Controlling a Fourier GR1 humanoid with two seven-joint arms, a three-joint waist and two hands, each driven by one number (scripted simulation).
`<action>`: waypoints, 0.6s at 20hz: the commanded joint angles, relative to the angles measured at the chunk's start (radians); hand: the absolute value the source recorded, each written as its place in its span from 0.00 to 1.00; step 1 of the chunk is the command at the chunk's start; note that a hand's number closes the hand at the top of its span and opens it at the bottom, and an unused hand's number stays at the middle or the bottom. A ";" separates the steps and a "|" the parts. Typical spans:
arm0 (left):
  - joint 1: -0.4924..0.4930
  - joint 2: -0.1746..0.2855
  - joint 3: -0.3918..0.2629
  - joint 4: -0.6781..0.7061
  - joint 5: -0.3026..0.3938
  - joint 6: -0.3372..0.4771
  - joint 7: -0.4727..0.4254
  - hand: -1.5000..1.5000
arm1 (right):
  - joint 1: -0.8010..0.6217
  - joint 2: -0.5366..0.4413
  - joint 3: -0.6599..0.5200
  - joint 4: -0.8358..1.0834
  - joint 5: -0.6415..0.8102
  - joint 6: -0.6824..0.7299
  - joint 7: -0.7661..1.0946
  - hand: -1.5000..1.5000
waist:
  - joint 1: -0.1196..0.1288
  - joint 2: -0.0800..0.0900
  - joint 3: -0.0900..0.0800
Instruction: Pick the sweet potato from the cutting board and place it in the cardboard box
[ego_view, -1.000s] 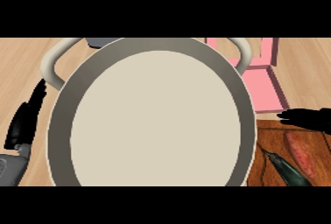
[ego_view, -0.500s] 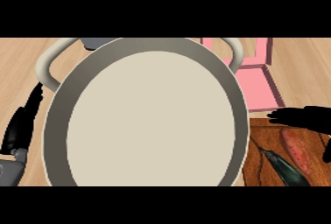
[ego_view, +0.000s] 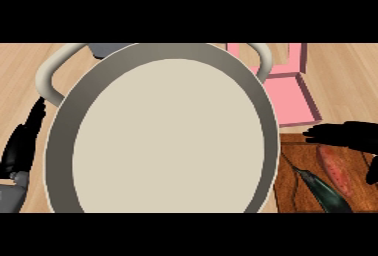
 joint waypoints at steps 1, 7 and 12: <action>0.051 -0.010 -0.001 -0.015 -0.012 0.008 -0.022 0.50 | 0.024 -0.003 0.002 -0.004 -0.032 0.062 -0.223 0.00 | -0.002 -0.004 0.000; 0.018 0.000 0.025 -0.032 -0.002 -0.015 0.016 0.50 | 0.001 -0.039 0.039 -0.067 -0.041 0.108 -0.192 0.00 | -0.004 -0.003 0.000; 0.042 0.001 0.050 -0.021 -0.022 -0.027 -0.008 0.50 | 0.068 -0.040 0.060 -0.157 0.006 0.064 -0.058 0.00 | -0.014 -0.006 -0.001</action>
